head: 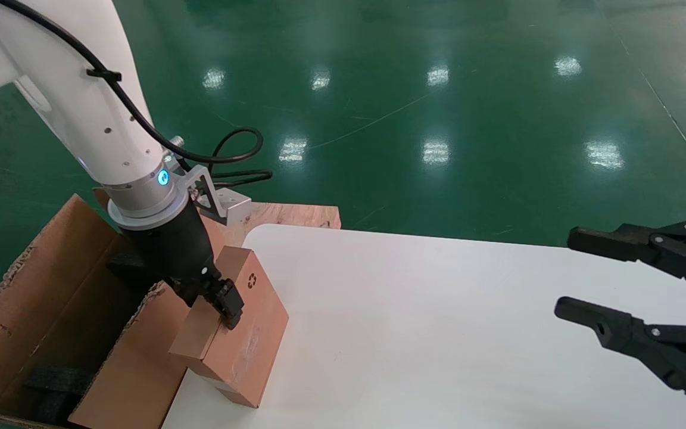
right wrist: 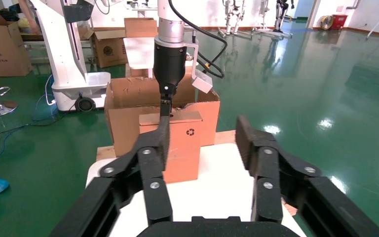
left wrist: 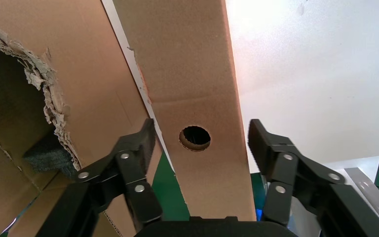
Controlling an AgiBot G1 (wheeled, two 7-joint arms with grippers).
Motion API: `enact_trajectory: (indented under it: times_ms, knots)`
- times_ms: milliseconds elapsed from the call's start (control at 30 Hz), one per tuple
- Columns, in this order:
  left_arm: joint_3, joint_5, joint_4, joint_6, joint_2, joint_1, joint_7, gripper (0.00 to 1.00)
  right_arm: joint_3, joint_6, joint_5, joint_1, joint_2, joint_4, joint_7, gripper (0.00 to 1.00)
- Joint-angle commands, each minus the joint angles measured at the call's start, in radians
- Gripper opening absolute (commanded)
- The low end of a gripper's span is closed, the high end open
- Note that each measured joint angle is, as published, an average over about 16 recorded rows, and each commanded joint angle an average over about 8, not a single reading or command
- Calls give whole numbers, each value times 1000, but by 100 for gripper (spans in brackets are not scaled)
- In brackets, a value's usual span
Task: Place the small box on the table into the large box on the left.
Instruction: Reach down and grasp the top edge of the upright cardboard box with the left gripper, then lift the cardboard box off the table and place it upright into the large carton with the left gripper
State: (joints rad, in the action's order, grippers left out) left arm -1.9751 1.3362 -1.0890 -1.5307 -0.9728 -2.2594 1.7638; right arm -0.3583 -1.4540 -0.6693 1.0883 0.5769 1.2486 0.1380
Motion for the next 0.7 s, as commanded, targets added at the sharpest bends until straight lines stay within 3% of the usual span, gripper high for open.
enact_trajectory:
  times_ms: [33,467,700]
  knots:
    - [0,0,0,0,0,0,0,0,0,0,0,0,0,0,0,100]
    - [-2,16,-1,7,-8,-7,-10,0,0,0,0,0,0,0,0,100]
    - [21,62,65,86,-42,-26,-94,0,0,0,0,0,0,0,0,100]
